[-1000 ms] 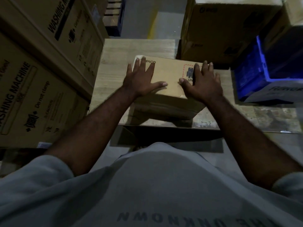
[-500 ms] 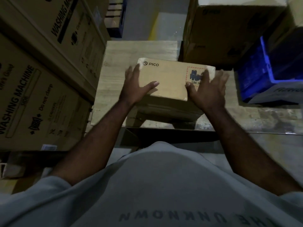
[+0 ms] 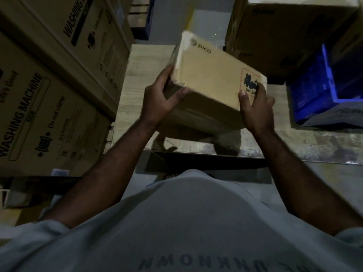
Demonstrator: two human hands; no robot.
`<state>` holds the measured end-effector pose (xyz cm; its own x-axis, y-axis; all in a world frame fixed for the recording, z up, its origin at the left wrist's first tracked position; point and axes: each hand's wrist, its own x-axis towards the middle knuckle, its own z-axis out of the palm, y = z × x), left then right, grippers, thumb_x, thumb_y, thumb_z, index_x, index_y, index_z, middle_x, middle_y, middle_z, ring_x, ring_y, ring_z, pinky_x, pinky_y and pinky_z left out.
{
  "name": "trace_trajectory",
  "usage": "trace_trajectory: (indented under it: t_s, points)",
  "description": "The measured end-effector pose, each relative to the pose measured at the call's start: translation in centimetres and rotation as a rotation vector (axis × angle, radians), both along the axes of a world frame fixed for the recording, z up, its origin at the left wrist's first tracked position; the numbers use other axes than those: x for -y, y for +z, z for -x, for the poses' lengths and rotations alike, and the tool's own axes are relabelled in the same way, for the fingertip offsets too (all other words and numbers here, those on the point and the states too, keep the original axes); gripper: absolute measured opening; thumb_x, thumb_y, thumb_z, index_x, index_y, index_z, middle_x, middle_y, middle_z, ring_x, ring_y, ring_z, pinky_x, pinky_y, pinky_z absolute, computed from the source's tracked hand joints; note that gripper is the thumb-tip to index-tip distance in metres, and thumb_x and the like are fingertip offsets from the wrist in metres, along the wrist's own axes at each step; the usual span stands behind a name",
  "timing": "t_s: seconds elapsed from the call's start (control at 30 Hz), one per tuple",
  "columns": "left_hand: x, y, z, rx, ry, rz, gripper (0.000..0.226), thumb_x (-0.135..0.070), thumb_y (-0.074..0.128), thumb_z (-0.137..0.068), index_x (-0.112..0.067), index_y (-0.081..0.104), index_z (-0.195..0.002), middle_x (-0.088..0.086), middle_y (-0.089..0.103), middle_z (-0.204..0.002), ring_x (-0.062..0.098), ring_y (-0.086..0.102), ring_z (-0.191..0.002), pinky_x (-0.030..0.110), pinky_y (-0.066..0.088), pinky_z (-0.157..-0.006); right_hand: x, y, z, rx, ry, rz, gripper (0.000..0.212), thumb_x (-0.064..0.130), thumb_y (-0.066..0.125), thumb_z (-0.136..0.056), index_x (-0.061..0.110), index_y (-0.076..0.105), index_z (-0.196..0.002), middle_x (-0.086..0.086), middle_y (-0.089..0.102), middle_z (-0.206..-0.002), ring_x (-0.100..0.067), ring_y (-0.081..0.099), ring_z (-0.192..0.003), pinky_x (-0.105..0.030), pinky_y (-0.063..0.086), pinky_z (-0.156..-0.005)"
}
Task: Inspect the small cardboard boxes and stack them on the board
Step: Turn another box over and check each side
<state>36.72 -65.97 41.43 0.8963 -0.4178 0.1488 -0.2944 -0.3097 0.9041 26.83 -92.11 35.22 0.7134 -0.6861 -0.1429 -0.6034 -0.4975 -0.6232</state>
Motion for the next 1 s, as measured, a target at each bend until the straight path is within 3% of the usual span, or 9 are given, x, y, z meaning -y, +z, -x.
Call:
trace_trajectory:
  t_s: [0.13,0.2,0.3,0.43,0.53,0.63,0.73,0.87,1.0]
  points:
    - [1.4,4.0,0.0,0.121,-0.153,-0.096,0.087,-0.066,0.066,-0.087,-0.011,0.047,-0.151,0.011,0.051,-0.152,0.02,0.049,-0.141,0.042,0.044,-0.115,0.1,-1.7,-0.4,0.134,0.228,-0.332,0.068,0.068,0.033,-0.104,0.027,0.031,-0.158,-0.008,0.055,-0.147,-0.025,0.06,-0.122,-0.046,0.054,-0.1]
    - [3.0,5.0,0.6,0.13,-0.259,-0.27,0.083,-0.059,0.069,-0.088,-0.016,0.043,-0.154,0.009,0.037,-0.163,0.02,0.032,-0.152,0.041,0.029,-0.124,-0.4,-2.5,-0.3,0.113,0.221,-0.57,0.062,0.069,0.027,-0.106,0.03,0.038,-0.153,-0.003,0.061,-0.138,-0.018,0.067,-0.115,-0.041,0.06,-0.088]
    - [5.5,4.1,1.4,0.281,-0.416,-0.542,0.087,-0.056,0.068,-0.091,-0.024,0.027,-0.161,0.003,0.017,-0.171,0.019,0.013,-0.157,0.041,0.015,-0.127,-1.5,-2.8,0.2,0.028,0.086,-0.817,0.064,0.066,0.015,-0.107,0.031,0.053,-0.145,0.003,0.067,-0.123,-0.011,0.067,-0.101,-0.029,0.056,-0.071]
    - [8.1,1.2,3.2,0.515,-0.606,-0.71,0.095,-0.051,0.069,-0.091,-0.024,0.014,-0.164,0.002,0.005,-0.172,0.022,0.004,-0.158,0.04,0.005,-0.125,-0.9,-3.1,0.8,0.133,-0.056,-0.89,0.046,0.051,0.021,-0.113,0.035,0.065,-0.114,0.016,0.077,-0.101,-0.015,0.066,-0.105,-0.033,0.052,-0.083]
    - [9.2,0.2,4.3,0.625,-0.66,-0.806,0.099,-0.05,0.071,-0.089,-0.022,0.014,-0.164,0.005,0.005,-0.172,0.026,0.003,-0.158,0.043,0.007,-0.126,0.4,-2.1,1.4,0.323,-0.075,-0.882,0.037,0.032,0.024,-0.115,0.03,0.061,-0.117,0.019,0.078,-0.098,-0.003,0.072,-0.095,-0.028,0.056,-0.085]
    - [8.3,0.5,4.1,0.607,-0.598,-0.831,0.099,-0.051,0.067,-0.091,-0.019,0.009,-0.164,0.008,0.001,-0.172,0.027,-0.001,-0.158,0.043,0.001,-0.126,1.2,-0.2,2.4,0.462,-0.001,-0.756,0.048,0.036,0.022,-0.115,0.014,0.055,-0.143,0.004,0.073,-0.129,-0.012,0.068,-0.119,-0.033,0.054,-0.097]
    - [5.8,0.9,3.3,0.558,-0.429,-0.884,0.102,-0.057,0.062,-0.092,-0.015,0.004,-0.164,0.011,-0.004,-0.172,0.028,-0.004,-0.158,0.044,-0.002,-0.126,1.4,1.5,4.0,0.531,0.277,-0.372,0.06,0.036,0.031,-0.11,0.007,0.029,-0.162,-0.005,0.046,-0.16,-0.017,0.046,-0.146,-0.038,0.045,-0.115]
    - [2.9,0.5,1.7,0.473,-0.293,-0.999,0.109,-0.061,0.063,-0.09,-0.011,0.001,-0.164,0.017,-0.007,-0.171,0.032,-0.006,-0.158,0.044,-0.002,-0.126,-0.1,3.9,5.3,0.415,0.567,0.137,0.074,0.047,0.041,-0.103,0.009,0.025,-0.164,-0.008,0.021,-0.172,-0.024,0.011,-0.161,-0.054,0.021,-0.127]
    - [2.8,-0.1,1.8,0.475,-0.282,-1.051,0.118,-0.075,0.058,-0.084,-0.009,0.0,-0.163,0.018,-0.007,-0.17,0.033,-0.007,-0.158,0.041,-0.007,-0.125,-2.3,3.3,5.0,0.19,0.59,0.467,0.085,0.064,0.04,-0.1,0.005,0.032,-0.161,-0.014,0.025,-0.17,-0.029,0.014,-0.16,-0.057,0.013,-0.128]
